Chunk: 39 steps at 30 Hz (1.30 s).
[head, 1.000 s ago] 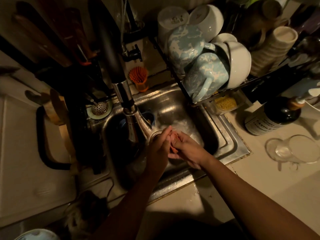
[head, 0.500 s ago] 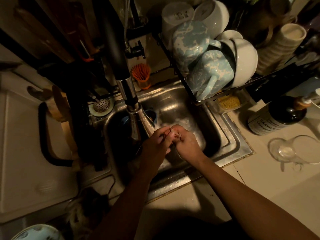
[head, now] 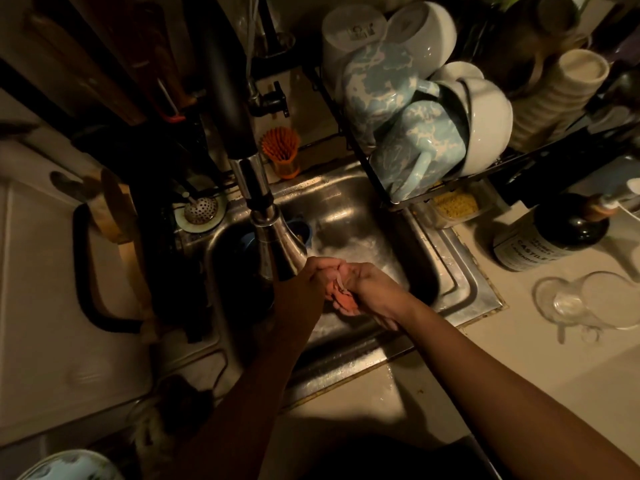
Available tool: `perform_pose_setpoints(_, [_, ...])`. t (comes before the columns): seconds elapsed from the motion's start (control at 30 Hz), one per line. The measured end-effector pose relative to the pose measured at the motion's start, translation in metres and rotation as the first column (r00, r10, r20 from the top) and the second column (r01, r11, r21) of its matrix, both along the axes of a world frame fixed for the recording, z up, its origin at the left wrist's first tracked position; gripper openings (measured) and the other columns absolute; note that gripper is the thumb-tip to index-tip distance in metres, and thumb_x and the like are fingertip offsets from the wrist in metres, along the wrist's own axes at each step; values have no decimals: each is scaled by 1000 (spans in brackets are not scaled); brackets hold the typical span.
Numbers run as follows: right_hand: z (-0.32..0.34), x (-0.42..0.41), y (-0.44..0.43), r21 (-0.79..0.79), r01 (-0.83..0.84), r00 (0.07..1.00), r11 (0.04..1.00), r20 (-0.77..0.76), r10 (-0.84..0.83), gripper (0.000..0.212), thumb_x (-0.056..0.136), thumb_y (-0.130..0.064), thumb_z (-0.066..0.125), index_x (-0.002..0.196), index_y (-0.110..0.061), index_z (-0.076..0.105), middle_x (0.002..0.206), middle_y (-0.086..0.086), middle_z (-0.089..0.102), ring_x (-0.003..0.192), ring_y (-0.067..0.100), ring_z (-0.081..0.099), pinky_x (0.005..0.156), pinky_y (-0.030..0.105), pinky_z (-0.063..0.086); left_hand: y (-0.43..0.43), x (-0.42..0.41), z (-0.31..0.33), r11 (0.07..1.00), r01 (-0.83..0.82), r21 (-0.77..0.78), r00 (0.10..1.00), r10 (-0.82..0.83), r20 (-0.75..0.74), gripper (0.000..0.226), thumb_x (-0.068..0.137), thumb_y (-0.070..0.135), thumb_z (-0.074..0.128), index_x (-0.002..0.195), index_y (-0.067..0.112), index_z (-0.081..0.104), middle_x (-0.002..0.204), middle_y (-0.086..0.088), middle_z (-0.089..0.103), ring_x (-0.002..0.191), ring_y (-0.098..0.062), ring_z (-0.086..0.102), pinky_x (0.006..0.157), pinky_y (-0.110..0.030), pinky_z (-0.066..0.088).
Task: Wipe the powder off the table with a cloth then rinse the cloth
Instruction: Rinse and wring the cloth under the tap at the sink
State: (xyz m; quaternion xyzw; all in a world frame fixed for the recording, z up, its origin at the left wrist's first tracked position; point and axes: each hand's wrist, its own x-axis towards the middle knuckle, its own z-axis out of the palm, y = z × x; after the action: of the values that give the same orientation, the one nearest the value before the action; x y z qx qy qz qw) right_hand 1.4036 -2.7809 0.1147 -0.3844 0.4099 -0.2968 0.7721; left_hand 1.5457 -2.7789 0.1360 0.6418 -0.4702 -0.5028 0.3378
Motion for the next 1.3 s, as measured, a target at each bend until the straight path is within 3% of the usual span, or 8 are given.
perform_pose_setpoints(0.17, [-6,7,-8,-102,152,965,983,-198,-170,22,98,6,51,109,2,69,98,21,73,80,24,68,73,30,54,3,-6,6,995,-43,-93,998,47,38,20,91,-8,57,104,-2,70,96,4,61,79,29,52,76,7,32])
perform_pose_setpoints(0.43, [-26,13,-8,-448,94,765,889,-540,-352,26,87,-4,57,72,-25,57,70,-4,69,60,7,59,58,22,42,0,-19,6,994,-112,19,994,112,-9,18,92,-9,54,96,3,67,69,11,53,59,23,53,61,1,39])
perform_pose_setpoints(0.5, [-25,14,-9,-397,126,806,909,-493,-327,14,92,-15,58,82,-23,65,81,1,74,65,7,62,62,23,45,-8,-12,-10,974,-203,100,974,211,-80,9,91,6,63,100,5,63,79,3,62,64,17,60,64,-2,46])
perform_pose_setpoints(0.6, [-5,13,-8,-306,228,912,924,-266,-313,21,102,-28,56,115,-20,71,109,2,75,98,15,71,83,27,55,-14,1,-36,865,-476,160,843,501,-195,85,61,43,88,125,-2,56,119,-15,66,111,-22,66,97,-36,54])
perform_pose_setpoints(0.7, [19,3,-5,93,207,978,974,-58,-202,41,103,-50,37,130,-32,61,117,-1,73,105,20,71,85,31,58,-13,11,-42,801,-575,169,780,598,-183,66,78,24,80,131,-2,52,125,-15,62,114,-29,62,102,-47,48])
perform_pose_setpoints(0.87, [18,-2,-10,306,115,993,945,-10,-118,47,104,-50,36,133,-21,57,92,11,72,70,16,68,66,27,57,-2,19,-32,994,-97,-58,995,95,-34,54,89,48,65,125,7,58,125,-9,65,118,-21,61,103,-34,48])
perform_pose_setpoints(1.03, [20,0,-7,332,80,997,940,-10,-81,31,107,-38,36,112,-32,65,83,9,73,66,15,68,63,26,57,8,11,-4,971,169,-167,965,-129,226,26,86,27,56,109,19,65,103,2,68,97,-7,63,86,-6,43])
perform_pose_setpoints(1.3, [-15,16,2,-481,180,803,858,-432,-410,23,91,3,59,101,-11,73,86,-6,74,76,2,67,72,15,50,0,4,-23,971,-234,-38,964,237,123,48,83,45,66,108,4,69,98,-5,73,89,-8,69,72,-13,50])
